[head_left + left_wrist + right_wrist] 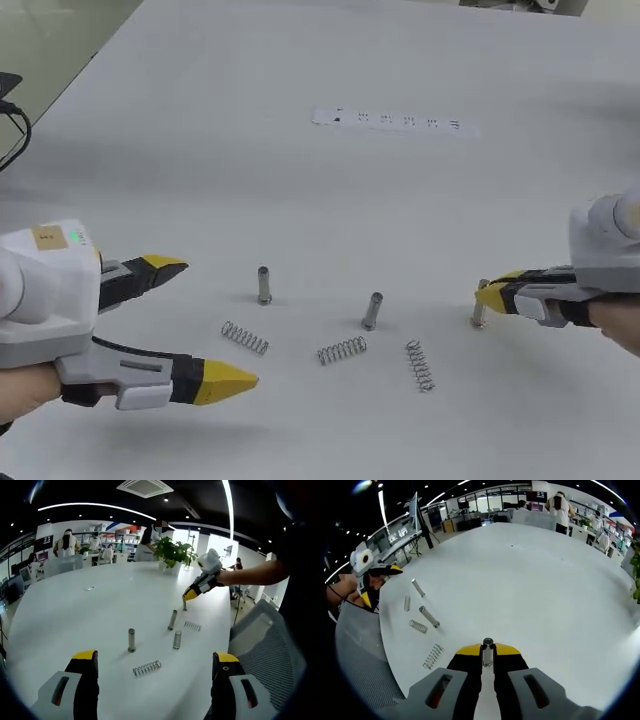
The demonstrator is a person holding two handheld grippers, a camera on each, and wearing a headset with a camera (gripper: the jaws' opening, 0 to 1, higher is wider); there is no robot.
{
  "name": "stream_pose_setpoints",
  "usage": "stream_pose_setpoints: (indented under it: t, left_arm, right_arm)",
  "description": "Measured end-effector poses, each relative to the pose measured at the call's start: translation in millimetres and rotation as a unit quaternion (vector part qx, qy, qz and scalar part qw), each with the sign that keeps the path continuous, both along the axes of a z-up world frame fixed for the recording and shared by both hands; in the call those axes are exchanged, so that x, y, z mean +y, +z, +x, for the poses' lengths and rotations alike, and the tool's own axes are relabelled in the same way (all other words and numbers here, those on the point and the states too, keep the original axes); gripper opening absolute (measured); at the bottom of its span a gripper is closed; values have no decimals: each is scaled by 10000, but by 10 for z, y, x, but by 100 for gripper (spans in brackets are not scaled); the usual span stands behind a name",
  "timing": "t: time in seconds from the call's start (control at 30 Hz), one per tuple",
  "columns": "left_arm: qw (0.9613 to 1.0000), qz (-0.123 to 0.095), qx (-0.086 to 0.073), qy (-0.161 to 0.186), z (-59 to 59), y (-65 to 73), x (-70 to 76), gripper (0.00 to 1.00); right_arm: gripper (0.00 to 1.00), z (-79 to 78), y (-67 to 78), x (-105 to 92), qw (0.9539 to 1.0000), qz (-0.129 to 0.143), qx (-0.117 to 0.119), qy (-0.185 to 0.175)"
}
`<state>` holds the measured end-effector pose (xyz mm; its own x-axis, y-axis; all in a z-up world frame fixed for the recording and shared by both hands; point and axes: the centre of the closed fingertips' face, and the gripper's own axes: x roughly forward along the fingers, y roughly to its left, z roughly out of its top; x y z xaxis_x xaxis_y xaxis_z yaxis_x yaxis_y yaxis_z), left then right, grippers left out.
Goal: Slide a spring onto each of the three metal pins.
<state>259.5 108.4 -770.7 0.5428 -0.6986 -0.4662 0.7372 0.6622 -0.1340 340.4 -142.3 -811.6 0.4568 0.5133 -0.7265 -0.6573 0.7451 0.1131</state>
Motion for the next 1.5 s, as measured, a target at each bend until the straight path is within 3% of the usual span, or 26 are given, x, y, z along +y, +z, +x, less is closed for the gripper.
stream_pose_setpoints:
  t: [0.17,0.4,0.63,1.0,1.2,1.5]
  left_arm:
    - [10000,-8,-4,-33,8,1,-33,92]
    - [10000,-7,-9,-45,4,4,-30,92]
    - [10000,-8,-17,-11,9,1,0,91]
    - [10000,-12,-20,4,-2,2,16,92]
    - [10000,-39,-24,20,4,9,21,92]
    - [10000,-44,-24,40,3,13,27,93]
  right_arm:
    - [5,-39,3,6,9998,-23,-204,73]
    - [5,-70,10,4,9995,10,-304,85]
    - [5,-92,15,-2,9984,-150,-495,247]
    - [5,-133,24,0,9973,-288,-563,380]
    - [6,-133,29,5,9980,-252,-461,356]
    - [15,-136,27,6,9979,-259,-455,372]
